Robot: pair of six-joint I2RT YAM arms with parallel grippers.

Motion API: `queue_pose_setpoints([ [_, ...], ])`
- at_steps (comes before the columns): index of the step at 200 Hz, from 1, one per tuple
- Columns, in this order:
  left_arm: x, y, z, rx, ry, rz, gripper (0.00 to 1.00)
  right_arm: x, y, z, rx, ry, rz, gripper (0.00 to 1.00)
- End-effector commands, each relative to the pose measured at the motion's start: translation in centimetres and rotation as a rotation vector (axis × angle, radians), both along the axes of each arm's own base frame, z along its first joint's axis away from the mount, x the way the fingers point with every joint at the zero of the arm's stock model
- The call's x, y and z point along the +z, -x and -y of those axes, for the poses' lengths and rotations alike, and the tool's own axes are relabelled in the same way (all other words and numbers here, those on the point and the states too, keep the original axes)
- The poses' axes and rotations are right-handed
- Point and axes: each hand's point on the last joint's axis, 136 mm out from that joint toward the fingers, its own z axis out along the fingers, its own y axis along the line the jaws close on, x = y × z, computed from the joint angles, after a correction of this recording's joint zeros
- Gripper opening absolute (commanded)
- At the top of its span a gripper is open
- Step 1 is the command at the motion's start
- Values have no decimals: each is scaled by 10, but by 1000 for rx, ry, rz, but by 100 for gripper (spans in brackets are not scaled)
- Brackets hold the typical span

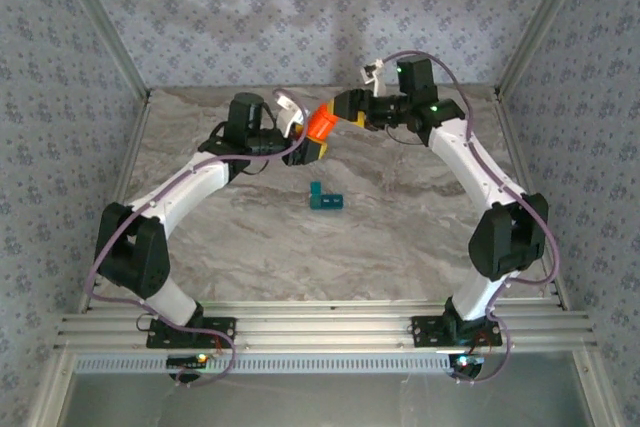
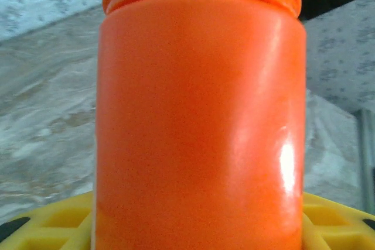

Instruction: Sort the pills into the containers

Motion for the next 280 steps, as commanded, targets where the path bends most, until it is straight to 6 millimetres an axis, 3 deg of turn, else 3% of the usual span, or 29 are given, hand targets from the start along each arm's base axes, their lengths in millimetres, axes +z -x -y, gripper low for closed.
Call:
queue_pose_setpoints([
  [1,23,-9,-8,45,-47,135,0,6,-5,36,-167,14,-56,84],
  [32,9,-10,-9,48,-141,184,0,-7,-17,70,-364,-50,-196,84],
  [54,2,-9,-5,27,-208,195,0,-15,-19,75,-426,-80,-278,84],
  [150,-11,-5,20,-43,-262,192,0,-22,-17,36,-378,-92,-329,84],
  [219,-8,-7,24,-41,-256,194,0,-26,-15,9,-316,-79,-342,81],
  [280,-8,-6,25,-41,-255,192,0,-25,-13,-3,-277,-77,-344,73],
])
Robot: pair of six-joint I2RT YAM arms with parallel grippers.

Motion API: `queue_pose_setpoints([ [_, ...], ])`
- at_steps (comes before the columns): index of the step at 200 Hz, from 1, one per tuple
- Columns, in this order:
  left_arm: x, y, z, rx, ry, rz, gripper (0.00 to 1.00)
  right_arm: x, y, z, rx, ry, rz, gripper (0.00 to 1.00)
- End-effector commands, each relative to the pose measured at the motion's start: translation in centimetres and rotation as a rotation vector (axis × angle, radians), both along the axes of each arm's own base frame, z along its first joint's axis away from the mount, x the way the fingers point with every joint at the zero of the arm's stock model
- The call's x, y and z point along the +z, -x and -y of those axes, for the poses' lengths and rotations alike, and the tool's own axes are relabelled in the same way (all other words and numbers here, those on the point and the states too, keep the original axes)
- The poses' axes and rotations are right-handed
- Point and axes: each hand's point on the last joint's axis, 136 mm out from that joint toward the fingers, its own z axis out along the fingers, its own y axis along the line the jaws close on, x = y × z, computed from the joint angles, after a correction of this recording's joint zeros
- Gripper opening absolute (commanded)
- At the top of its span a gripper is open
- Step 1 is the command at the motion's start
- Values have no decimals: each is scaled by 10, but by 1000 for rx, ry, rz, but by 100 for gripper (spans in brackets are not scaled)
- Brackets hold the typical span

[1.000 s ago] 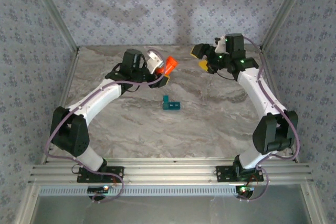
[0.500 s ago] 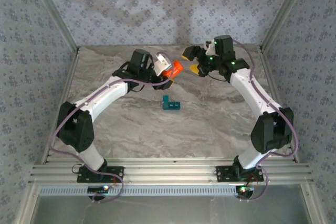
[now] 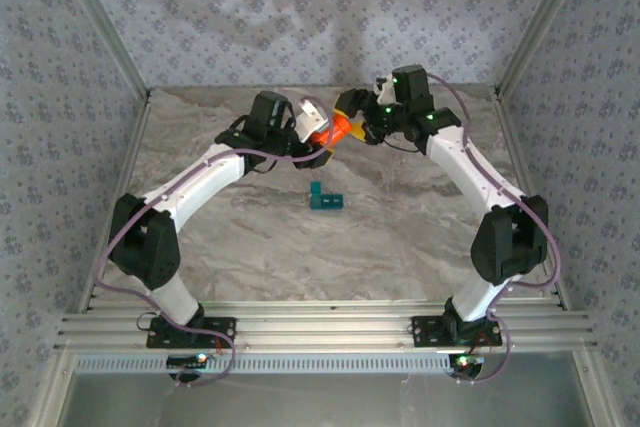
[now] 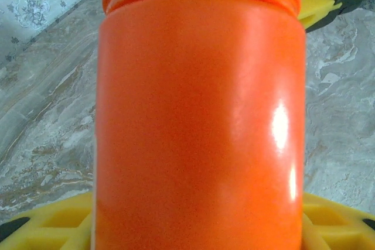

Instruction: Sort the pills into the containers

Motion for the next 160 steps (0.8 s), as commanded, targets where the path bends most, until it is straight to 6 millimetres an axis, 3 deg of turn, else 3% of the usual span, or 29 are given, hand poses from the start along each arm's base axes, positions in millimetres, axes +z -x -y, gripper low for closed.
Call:
queue_pose_setpoints([
  [1,17,-2,7,-18,24,39,0,6,-1,-8,25,-12,5,73],
  [35,17,-3,7,-14,25,41,0,5,3,-12,43,-7,5,67],
  [87,22,-5,7,0,51,40,0,4,6,-11,62,16,33,50],
  [160,59,0,6,-23,270,-47,0,22,1,-7,140,25,345,49],
])
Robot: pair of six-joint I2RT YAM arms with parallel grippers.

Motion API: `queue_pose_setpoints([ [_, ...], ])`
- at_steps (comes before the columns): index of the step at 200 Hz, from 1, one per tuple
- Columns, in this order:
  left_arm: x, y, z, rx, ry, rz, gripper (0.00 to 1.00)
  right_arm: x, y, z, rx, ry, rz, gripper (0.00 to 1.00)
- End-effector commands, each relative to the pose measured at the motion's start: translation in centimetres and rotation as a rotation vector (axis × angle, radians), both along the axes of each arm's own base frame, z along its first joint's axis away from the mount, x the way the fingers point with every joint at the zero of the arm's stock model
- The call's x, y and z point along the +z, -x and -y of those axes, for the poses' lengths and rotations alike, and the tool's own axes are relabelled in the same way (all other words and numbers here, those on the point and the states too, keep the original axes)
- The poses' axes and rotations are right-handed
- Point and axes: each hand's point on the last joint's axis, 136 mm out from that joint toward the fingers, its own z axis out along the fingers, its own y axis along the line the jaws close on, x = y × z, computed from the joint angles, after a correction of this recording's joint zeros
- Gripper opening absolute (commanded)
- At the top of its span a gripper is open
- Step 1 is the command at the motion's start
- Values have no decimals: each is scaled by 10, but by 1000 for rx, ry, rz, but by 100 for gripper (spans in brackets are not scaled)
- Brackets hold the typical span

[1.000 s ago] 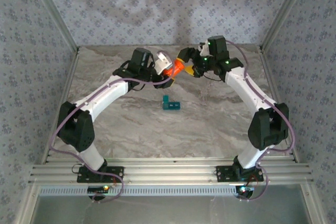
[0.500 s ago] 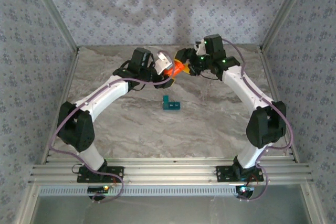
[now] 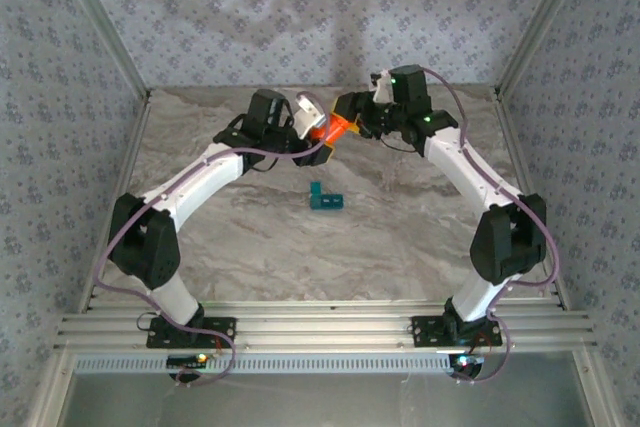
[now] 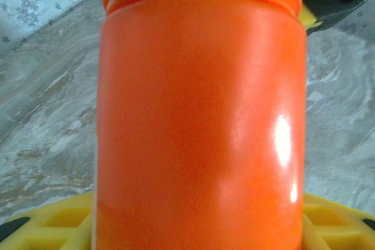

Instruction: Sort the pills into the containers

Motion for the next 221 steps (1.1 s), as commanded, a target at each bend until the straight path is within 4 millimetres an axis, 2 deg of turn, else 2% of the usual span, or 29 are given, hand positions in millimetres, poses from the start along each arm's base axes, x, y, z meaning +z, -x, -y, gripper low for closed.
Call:
queue_pose_setpoints([
  [1,49,2,4,-29,178,22,0,14,4,2,56,4,169,48],
  [28,62,2,1,-24,253,10,0,21,5,-1,89,-43,206,50],
  [43,64,3,1,-29,253,13,0,27,5,-3,101,-55,212,56],
  [58,59,2,0,-28,228,11,0,33,3,-2,99,-61,204,69],
  [71,53,1,-2,-18,184,18,0,39,2,4,78,-60,196,76],
  [92,40,0,-4,-7,111,39,0,48,0,17,38,-53,181,78],
  [109,31,0,-6,3,61,57,0,47,-3,28,-15,-51,147,79],
  [132,19,0,-6,10,-20,107,0,37,-7,40,-92,-52,79,79],
  [160,10,-2,-8,28,-106,164,0,13,-11,49,-174,-35,-36,80],
  [185,3,-2,-10,35,-139,191,0,-1,-10,42,-173,-29,-79,82],
  [221,1,-2,-11,38,-145,191,0,-10,-5,29,-147,-17,-101,83],
])
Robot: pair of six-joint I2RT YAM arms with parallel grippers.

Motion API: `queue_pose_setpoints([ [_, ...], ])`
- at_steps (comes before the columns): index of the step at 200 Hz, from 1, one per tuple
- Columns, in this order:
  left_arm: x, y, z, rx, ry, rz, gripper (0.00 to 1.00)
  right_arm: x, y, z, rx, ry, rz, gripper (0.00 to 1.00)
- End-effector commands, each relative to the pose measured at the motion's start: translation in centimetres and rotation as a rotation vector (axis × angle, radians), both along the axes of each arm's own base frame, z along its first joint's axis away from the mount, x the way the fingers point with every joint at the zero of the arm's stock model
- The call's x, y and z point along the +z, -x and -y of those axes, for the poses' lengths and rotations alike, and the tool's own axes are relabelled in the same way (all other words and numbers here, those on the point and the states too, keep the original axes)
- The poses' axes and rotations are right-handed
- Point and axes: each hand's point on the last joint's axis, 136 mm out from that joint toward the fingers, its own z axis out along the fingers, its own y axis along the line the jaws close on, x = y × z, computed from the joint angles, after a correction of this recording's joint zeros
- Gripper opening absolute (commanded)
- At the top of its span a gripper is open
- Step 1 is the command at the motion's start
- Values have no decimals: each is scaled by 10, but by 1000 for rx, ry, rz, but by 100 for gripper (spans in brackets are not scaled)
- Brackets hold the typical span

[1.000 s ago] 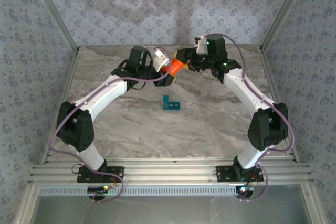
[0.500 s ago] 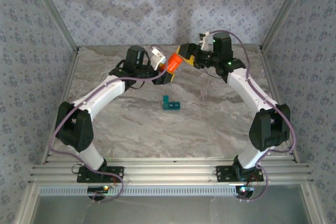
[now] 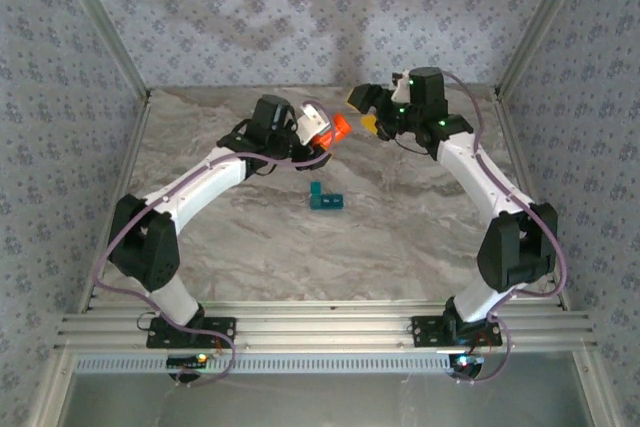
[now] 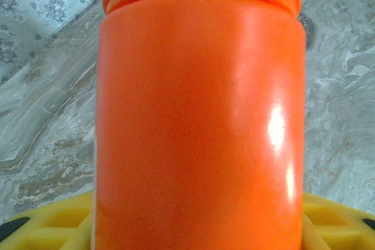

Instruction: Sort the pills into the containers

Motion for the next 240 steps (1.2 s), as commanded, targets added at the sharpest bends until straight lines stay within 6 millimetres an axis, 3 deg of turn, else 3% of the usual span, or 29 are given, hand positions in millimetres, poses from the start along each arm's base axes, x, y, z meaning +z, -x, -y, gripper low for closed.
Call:
queue_pose_setpoints([
  [1,20,3,-5,-1,1,71,0,-10,3,-7,-1,5,-43,83],
  [93,19,2,0,-6,14,64,0,-22,6,-28,40,-7,-71,78],
  [128,18,2,1,-9,16,58,0,-20,7,-34,56,-14,-70,70],
  [178,21,0,2,5,41,51,0,-20,11,-37,82,-20,-68,48],
  [205,29,2,3,-8,91,25,0,-16,11,-34,105,-20,-24,45],
  [240,54,7,4,-50,208,-35,0,-2,8,-23,170,-16,147,45],
])
